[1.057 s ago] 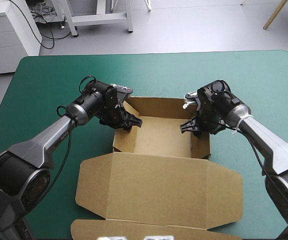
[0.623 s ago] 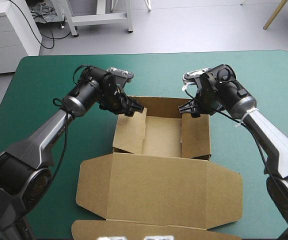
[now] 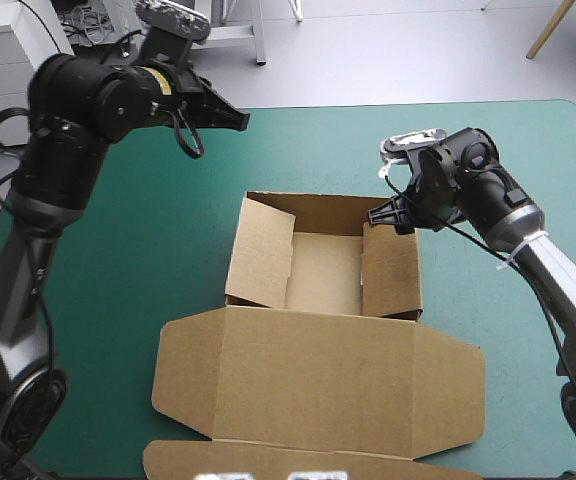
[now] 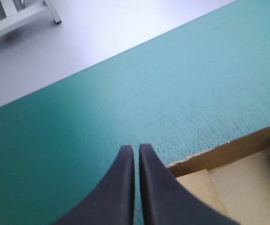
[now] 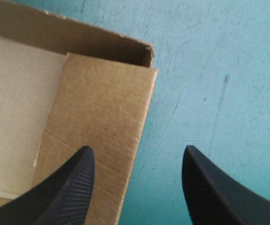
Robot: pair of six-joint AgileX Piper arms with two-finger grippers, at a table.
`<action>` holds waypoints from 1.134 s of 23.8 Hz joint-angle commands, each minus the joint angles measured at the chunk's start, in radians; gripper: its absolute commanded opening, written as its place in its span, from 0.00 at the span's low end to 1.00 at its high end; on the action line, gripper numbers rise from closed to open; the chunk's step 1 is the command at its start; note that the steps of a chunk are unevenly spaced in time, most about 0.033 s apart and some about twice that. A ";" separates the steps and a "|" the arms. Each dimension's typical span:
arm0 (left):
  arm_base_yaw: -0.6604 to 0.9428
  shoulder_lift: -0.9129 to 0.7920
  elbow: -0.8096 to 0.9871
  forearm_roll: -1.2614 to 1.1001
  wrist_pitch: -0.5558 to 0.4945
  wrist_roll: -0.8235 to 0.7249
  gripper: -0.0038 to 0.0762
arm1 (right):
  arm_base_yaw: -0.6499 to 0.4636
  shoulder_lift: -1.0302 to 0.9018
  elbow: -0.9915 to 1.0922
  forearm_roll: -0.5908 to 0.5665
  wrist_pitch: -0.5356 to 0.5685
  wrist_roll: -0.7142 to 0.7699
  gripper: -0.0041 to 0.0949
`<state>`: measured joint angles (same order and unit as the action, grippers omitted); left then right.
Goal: Fold the box
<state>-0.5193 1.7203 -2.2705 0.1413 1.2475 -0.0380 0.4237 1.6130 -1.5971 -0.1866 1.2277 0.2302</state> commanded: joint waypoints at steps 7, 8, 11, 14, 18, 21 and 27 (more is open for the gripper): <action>-0.005 -0.191 -0.024 -0.155 0.048 0.089 0.04 | -0.004 -0.041 0.130 0.049 -0.062 0.000 0.55; -0.005 -0.197 -0.022 -0.155 0.048 0.094 0.04 | -0.004 -0.041 0.141 0.049 -0.068 0.006 0.54; -0.005 -0.224 0.011 -0.155 0.048 0.106 0.04 | -0.004 -0.041 0.170 0.051 -0.099 0.042 0.52; -0.005 -0.263 0.095 -0.155 0.048 0.120 0.04 | -0.004 -0.041 0.192 0.055 -0.125 0.049 0.50; -0.005 -0.328 0.282 -0.141 0.048 0.130 0.04 | -0.004 -0.040 0.220 0.077 -0.156 0.053 0.48; -0.005 -0.432 0.542 -0.056 0.024 0.140 0.04 | -0.004 -0.022 0.220 0.095 -0.161 0.053 0.47; -0.005 -0.680 0.994 -0.018 -0.056 0.124 0.04 | -0.004 0.053 0.220 0.116 -0.161 0.051 0.47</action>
<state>-0.5193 1.1231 -1.3561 0.1153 1.2463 0.0976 0.4228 1.6836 -1.3560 -0.0660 1.0829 0.2852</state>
